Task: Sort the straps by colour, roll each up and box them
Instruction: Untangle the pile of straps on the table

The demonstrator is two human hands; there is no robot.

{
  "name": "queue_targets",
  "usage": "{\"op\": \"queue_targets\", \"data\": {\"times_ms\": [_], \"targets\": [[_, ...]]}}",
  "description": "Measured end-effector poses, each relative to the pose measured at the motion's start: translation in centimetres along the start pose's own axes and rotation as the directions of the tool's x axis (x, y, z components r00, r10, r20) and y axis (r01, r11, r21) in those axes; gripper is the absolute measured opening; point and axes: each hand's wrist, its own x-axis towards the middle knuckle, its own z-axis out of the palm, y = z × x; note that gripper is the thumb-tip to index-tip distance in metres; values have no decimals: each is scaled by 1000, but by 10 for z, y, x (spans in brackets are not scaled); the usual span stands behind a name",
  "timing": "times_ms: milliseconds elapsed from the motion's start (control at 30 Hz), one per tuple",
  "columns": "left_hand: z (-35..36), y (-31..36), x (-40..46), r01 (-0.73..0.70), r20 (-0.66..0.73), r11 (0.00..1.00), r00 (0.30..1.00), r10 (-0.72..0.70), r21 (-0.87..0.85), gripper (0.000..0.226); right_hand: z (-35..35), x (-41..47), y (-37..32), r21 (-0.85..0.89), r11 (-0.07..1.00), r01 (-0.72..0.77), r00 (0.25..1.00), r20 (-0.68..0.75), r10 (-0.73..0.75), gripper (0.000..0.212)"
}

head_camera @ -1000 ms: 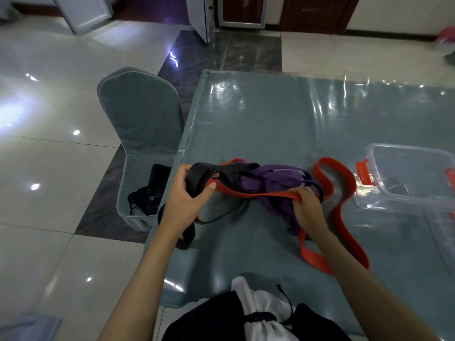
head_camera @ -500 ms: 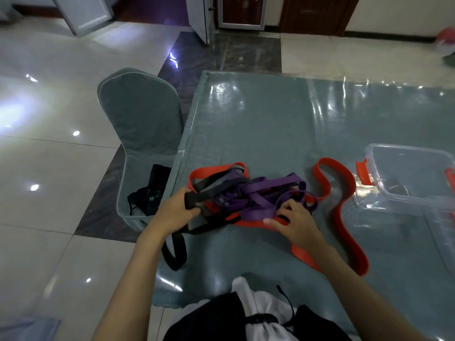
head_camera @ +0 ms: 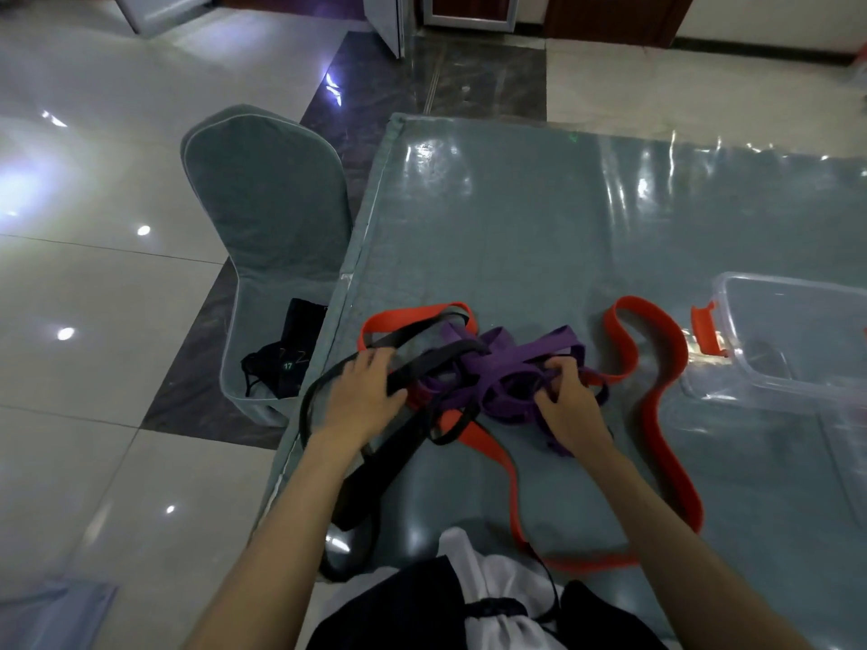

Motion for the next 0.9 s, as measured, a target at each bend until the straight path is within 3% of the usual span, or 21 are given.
{"op": "queue_targets", "data": {"times_ms": [100,167,267,333,367,433,500,567,633,700,767,900], "targets": [[14,24,37,-112,41,991,992,115,-78,78,-2,-5,5,-2,995,104,984,145,-103,76],[26,34,57,-131,89,986,986,140,-106,77,-4,-10,6,-11,988,154,971,189,-149,76],[39,34,76,-140,76,961,984,163,-238,50,-18,-12,4,-82,985,150,939,323,-117,72],[39,32,83,-104,-3,918,994,111,-382,30,-29,-12,-4,-194,957,214,838,540,-78,81],[36,31,87,-94,-42,889,996,85,-448,20,-33,-12,-11,-245,938,246,802,595,-55,75],[29,30,94,-95,-76,814,995,62,-572,3,-36,-10,-34,-312,901,300,858,501,-113,44],[20,31,99,-106,-68,769,994,81,-630,4,-31,-5,-66,-264,905,333,928,262,-265,25],[13,33,102,-100,-22,756,993,113,-647,7,-15,2,-96,-159,890,427,904,108,-414,19],[9,36,105,-106,8,760,990,144,-641,13,7,12,-113,-277,848,453,890,194,-412,34],[8,37,107,-111,14,780,988,152,-615,16,33,19,-115,-503,794,341,924,337,-183,65],[10,35,108,-108,14,812,990,141,-573,16,53,22,-108,-631,720,289,932,357,-61,84],[14,27,110,-144,-92,904,989,117,-404,20,77,16,-86,-664,648,373,909,401,-113,79]]}}
